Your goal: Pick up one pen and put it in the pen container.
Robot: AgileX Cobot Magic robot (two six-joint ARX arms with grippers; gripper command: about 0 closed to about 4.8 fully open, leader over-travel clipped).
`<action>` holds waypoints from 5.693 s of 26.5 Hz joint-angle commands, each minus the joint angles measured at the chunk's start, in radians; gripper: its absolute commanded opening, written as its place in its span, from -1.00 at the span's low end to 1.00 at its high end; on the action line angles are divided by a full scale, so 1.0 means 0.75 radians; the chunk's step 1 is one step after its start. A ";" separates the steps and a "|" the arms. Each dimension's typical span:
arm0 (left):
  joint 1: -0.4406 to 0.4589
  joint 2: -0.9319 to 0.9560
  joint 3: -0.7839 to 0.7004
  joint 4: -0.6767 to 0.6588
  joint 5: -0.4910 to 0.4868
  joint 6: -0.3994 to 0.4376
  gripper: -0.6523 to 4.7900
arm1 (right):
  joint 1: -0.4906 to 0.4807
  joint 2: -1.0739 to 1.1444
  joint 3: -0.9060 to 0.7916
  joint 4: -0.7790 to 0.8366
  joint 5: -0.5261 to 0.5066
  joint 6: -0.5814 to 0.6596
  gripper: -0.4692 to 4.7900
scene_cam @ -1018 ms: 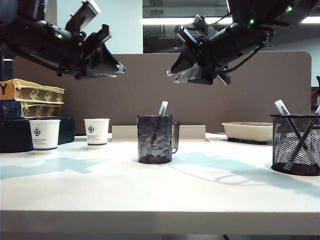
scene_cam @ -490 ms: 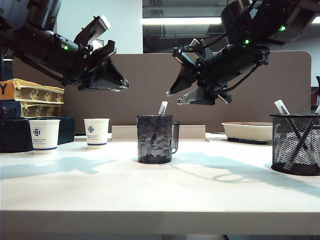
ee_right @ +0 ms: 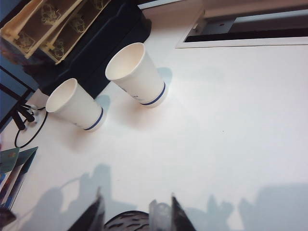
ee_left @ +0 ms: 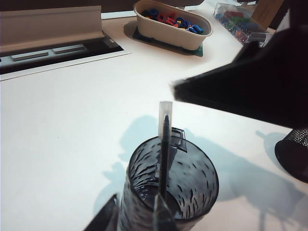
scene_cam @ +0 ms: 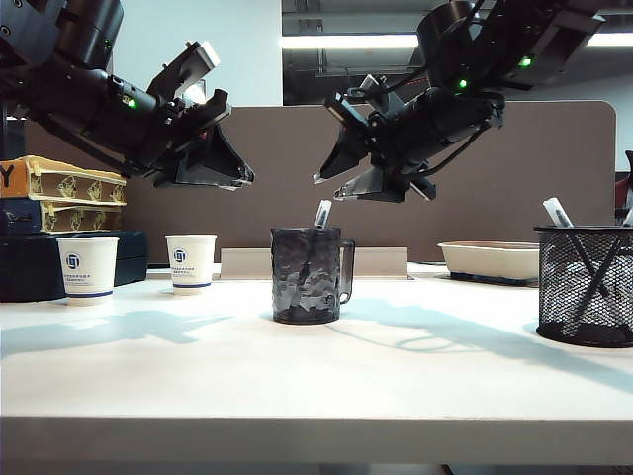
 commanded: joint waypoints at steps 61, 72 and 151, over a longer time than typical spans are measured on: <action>-0.002 -0.010 0.004 0.016 0.005 0.035 -0.42 | 0.038 0.180 0.144 -0.053 -0.041 0.075 -0.67; -0.001 -0.151 0.004 -0.088 -0.052 0.047 -0.45 | 0.002 0.138 0.166 -0.054 -0.070 0.074 -0.75; 0.000 -1.242 -0.419 -1.011 -0.420 0.081 -0.58 | -0.401 -0.778 -0.139 -0.869 0.242 -0.664 -0.68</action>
